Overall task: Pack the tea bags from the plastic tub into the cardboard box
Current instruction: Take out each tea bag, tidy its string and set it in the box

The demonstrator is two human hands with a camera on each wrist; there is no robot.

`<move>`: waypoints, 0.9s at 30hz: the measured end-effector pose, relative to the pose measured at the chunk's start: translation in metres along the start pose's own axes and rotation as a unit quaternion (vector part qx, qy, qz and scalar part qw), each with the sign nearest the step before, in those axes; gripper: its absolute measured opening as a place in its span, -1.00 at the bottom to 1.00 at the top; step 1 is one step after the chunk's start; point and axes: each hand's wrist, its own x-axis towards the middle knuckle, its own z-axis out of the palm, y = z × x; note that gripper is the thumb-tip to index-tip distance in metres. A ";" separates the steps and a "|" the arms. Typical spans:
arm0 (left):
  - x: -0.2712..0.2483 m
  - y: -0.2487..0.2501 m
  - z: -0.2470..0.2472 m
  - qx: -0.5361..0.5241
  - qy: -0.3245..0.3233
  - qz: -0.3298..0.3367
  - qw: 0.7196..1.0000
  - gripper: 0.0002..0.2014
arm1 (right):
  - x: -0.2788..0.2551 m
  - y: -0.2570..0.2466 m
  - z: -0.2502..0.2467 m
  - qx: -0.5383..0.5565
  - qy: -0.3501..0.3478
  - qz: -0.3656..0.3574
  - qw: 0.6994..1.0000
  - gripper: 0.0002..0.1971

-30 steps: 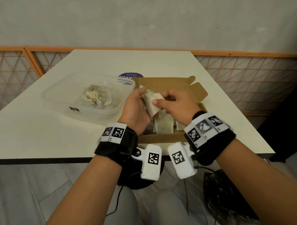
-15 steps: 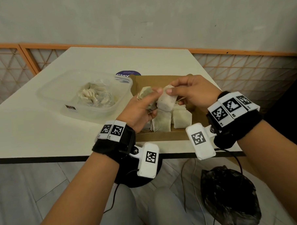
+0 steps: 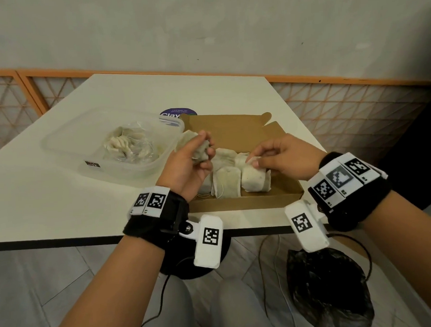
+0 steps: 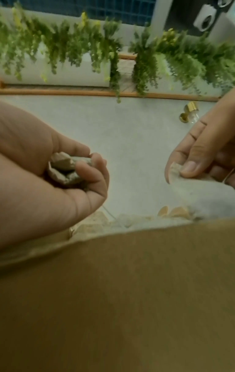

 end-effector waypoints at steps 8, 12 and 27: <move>-0.011 0.009 -0.024 -0.114 -0.034 0.036 0.992 -0.84 | 0.014 -0.031 0.016 0.003 -0.021 -0.034 0.999 -0.83; -0.015 0.006 -0.036 -0.122 -0.024 0.042 0.991 -0.84 | 0.021 -0.046 0.035 0.012 -0.097 -0.010 0.995 -0.88; -0.020 -0.003 -0.052 -0.053 0.093 -0.011 0.994 -0.79 | 0.027 -0.047 0.070 -0.179 0.060 -0.098 0.977 -0.85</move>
